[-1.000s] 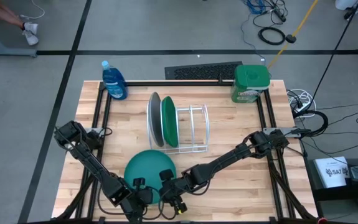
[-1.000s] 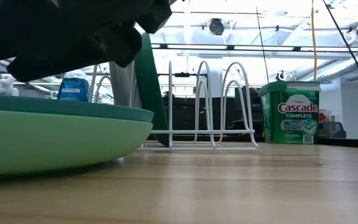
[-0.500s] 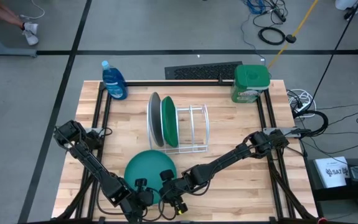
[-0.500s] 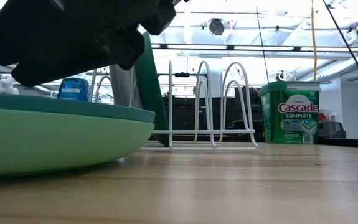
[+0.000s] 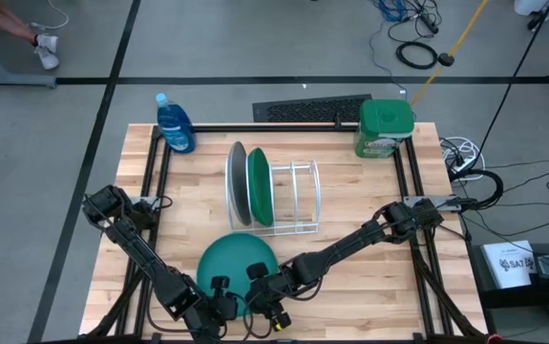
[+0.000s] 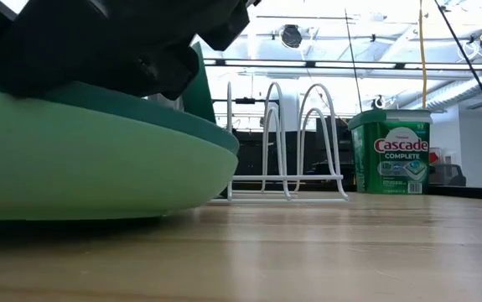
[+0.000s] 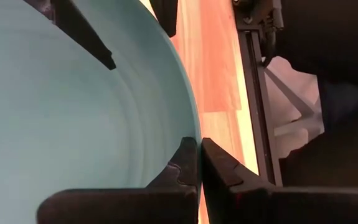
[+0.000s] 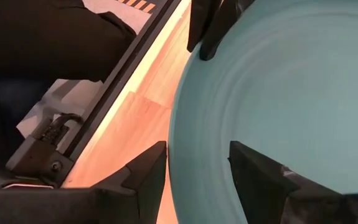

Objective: Sort dishes
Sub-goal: Put the blue plate into the dish rack

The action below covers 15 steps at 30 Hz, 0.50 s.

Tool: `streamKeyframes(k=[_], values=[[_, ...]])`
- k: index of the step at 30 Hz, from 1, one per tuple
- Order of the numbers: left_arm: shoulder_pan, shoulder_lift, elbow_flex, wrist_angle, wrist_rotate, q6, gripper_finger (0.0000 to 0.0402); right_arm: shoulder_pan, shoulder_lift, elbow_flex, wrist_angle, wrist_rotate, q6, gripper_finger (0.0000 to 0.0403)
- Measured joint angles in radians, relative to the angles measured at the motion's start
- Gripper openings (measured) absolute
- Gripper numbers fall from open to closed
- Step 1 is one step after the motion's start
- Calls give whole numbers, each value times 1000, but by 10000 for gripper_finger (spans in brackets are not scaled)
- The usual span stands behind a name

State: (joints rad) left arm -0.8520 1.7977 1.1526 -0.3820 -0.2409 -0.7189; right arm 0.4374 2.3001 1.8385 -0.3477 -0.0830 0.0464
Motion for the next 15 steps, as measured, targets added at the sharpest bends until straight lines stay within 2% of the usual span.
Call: streamKeyframes(k=[5, 15], values=[[2, 0, 0, -1, -15, 1, 0, 0, 0, 0, -8, -2, -23, 145], [2, 0, 1, -2, -52, 1, 0, -1, 0, 0, -26, -39, -52, 22]])
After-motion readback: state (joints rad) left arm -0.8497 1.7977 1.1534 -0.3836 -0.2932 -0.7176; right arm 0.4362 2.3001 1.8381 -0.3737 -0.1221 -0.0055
